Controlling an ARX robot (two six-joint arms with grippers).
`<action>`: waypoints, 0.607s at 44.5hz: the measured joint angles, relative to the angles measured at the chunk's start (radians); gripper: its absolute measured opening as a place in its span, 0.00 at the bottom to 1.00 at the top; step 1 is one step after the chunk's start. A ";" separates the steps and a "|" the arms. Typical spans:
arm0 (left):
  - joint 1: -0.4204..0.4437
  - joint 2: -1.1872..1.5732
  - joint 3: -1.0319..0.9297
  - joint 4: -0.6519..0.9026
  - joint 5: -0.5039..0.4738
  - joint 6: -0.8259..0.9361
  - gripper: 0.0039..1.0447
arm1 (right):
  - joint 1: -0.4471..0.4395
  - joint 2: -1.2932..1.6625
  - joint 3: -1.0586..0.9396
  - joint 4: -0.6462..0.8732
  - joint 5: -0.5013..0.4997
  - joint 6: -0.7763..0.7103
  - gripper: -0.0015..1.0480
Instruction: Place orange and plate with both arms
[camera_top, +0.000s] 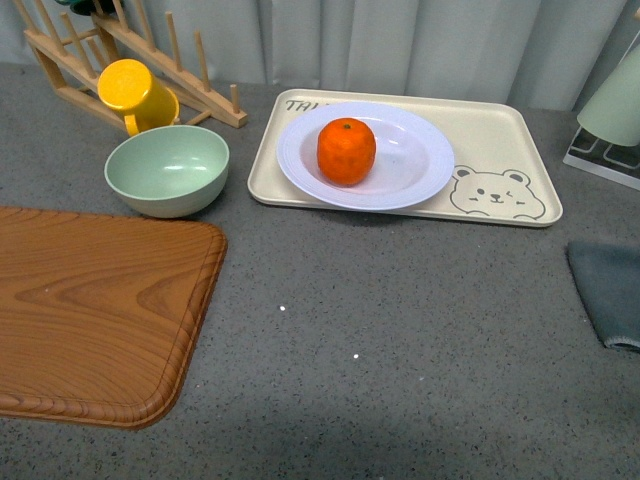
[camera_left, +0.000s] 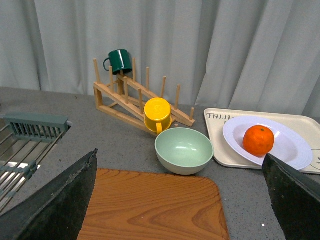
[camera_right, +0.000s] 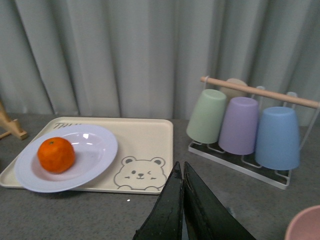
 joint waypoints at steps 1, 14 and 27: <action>0.000 0.000 0.000 0.000 0.000 0.000 0.94 | -0.008 -0.026 -0.004 -0.020 0.000 0.000 0.01; 0.000 0.000 0.000 0.000 0.000 0.000 0.94 | -0.014 -0.256 -0.026 -0.224 -0.004 0.000 0.01; 0.000 0.000 0.000 0.000 0.000 0.000 0.94 | -0.014 -0.433 -0.026 -0.389 -0.005 0.000 0.01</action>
